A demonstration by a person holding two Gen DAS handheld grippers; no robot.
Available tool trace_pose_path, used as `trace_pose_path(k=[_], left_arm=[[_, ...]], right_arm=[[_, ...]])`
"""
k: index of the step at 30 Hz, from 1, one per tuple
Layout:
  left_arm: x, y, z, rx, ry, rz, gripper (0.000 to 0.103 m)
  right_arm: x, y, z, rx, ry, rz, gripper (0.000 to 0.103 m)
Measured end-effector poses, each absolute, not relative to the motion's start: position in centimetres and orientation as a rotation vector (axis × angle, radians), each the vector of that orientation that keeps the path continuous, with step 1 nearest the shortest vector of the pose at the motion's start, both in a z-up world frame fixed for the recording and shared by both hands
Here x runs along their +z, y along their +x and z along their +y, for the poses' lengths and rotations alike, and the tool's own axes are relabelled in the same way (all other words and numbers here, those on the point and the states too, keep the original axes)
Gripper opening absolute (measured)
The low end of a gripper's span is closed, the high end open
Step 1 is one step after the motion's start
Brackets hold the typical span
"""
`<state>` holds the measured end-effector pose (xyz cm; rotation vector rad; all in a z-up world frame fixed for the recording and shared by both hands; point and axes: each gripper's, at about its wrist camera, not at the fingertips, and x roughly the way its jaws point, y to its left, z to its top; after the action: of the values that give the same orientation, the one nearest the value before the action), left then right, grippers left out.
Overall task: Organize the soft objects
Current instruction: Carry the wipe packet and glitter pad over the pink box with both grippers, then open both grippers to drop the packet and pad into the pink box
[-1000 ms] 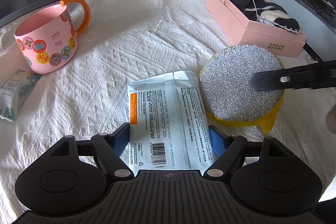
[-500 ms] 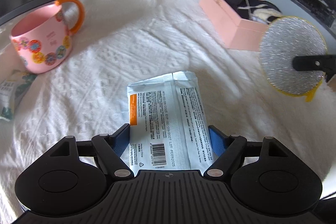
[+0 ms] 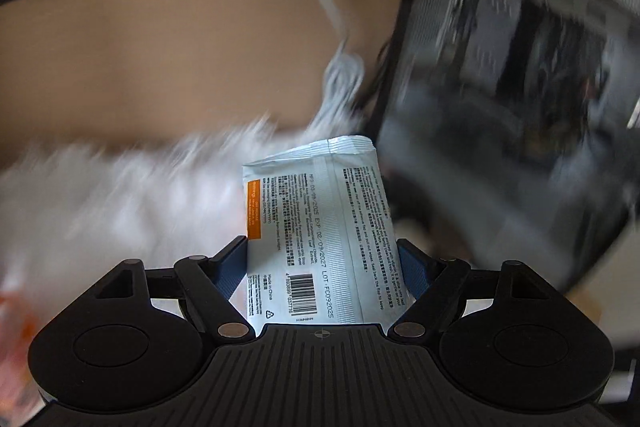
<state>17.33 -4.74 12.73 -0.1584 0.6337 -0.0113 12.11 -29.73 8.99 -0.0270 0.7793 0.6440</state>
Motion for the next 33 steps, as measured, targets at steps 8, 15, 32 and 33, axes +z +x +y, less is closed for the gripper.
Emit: trace_pose_path(k=[8,15,32,33], left_arm=[[6.3,24.9,-5.2,0.058,-0.305,0.726,0.079],[7.3,21.9,-3.2,0.092,-0.306,0.689,0.079],[4.9,11.0,0.5,0.209,-0.359,0.763,0.078],[4.6,10.3,1.1,0.221,-0.367,0.770,0.078]], right_arm=[[7.4,12.2,-31.3,0.575,-0.084,0.787,0.015],[8.6,14.4,-30.5,0.624,-0.103,0.736,0.015],[4.8,24.1,-11.9,0.543,-0.625,0.519,0.045],[4.8,23.7,-12.1,0.536,-0.612,0.526,0.045]])
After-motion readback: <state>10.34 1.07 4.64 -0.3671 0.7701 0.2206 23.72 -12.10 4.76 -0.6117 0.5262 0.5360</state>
